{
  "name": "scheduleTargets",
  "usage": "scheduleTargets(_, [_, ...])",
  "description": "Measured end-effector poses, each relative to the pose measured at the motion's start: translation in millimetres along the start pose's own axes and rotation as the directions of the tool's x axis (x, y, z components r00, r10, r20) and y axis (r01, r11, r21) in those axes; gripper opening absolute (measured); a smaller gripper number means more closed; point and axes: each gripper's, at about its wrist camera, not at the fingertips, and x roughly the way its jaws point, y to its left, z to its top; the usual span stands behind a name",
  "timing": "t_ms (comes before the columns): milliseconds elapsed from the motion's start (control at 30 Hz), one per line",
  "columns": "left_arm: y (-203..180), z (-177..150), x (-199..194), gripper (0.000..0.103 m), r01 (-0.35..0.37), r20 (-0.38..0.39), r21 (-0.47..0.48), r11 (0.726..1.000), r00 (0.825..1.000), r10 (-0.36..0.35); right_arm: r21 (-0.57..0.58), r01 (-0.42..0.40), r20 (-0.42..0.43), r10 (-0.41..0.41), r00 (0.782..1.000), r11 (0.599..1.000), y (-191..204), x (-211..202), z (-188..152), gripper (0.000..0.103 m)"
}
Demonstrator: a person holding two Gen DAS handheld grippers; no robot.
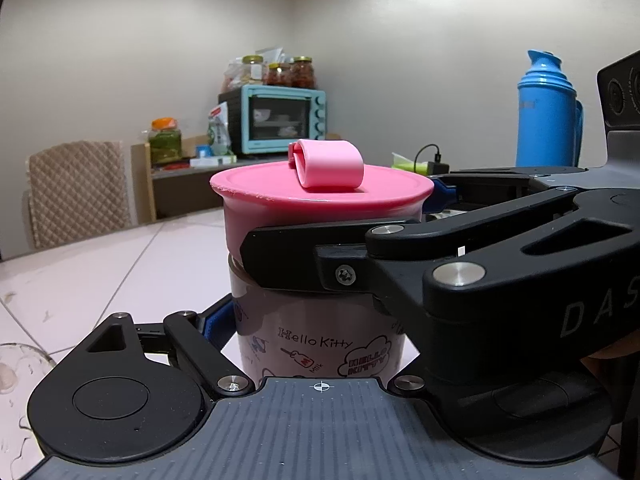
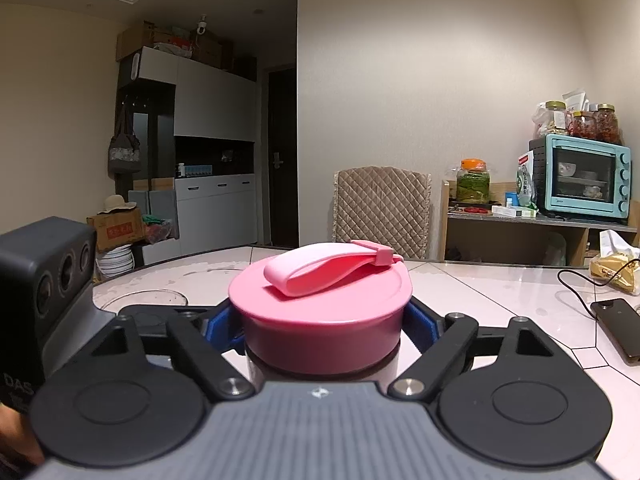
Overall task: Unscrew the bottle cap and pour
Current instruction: 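Twist the pink cap again with the right gripper while left holds bottle, then regrip the pink cap with the right gripper and keep twisting it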
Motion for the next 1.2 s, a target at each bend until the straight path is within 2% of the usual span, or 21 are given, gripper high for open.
scheduleTargets(167, [1.1,1.3,2.1,0.089,0.002,-0.002,-0.002,1.000,1.000,-0.002,-0.023,-0.023,-0.003,0.023,1.000,0.999,-3.5,-0.1,-0.6,0.085])
scheduleTargets(267, [3.0,1.5,3.0,0.089,0.008,-0.004,0.001,1.000,1.000,-0.008,-0.039,-0.078,-0.007,0.078,0.997,0.996,-13.5,0.3,0.6,0.085])
scheduleTargets(367, [4.2,1.4,4.0,0.089,0.018,-0.004,0.006,1.000,1.000,-0.017,-0.047,-0.177,-0.021,0.176,0.984,0.983,-30.8,1.9,3.5,0.085])
scheduleTargets(467, [4.7,0.9,4.1,0.089,0.025,-0.004,0.008,1.000,1.000,-0.025,-0.056,-0.275,-0.036,0.273,0.961,0.960,-48.7,4.3,6.4,0.085])
scheduleTargets(633, [6.9,0.5,4.6,0.089,0.038,-0.004,0.010,0.999,0.999,-0.038,-0.082,-0.421,-0.039,0.420,0.907,0.903,-73.8,11.8,8.5,0.085])
scheduleTargets(733, [7.1,0.2,4.4,0.089,0.043,-0.004,0.014,0.999,0.999,-0.043,-0.085,-0.492,-0.048,0.490,0.871,0.866,-86.7,16.2,12.8,0.085])
scheduleTargets(867, [8.7,0.4,4.1,0.089,0.044,-0.006,0.012,0.999,0.999,-0.044,-0.086,-0.538,-0.056,0.535,0.843,0.838,-94.8,19.5,17.6,0.085])
scheduleTargets(1100, [8.4,-0.2,4.4,0.089,0.044,-0.005,0.014,0.999,0.999,-0.044,-0.067,-0.530,-0.051,0.528,0.848,0.845,-95.8,17.7,21.3,0.086])
scheduleTargets(1167, [7.8,-0.4,4.5,0.089,0.044,-0.005,0.016,0.999,0.999,-0.044,-0.057,-0.526,-0.047,0.524,0.850,0.849,-95.7,15.5,19.5,0.096])
scheduleTargets(1200, [7.8,-0.7,4.6,0.089,0.044,-0.004,0.016,0.999,0.999,-0.043,-0.055,-0.519,-0.033,0.518,0.855,0.853,-95.4,11.9,18.8,0.098])
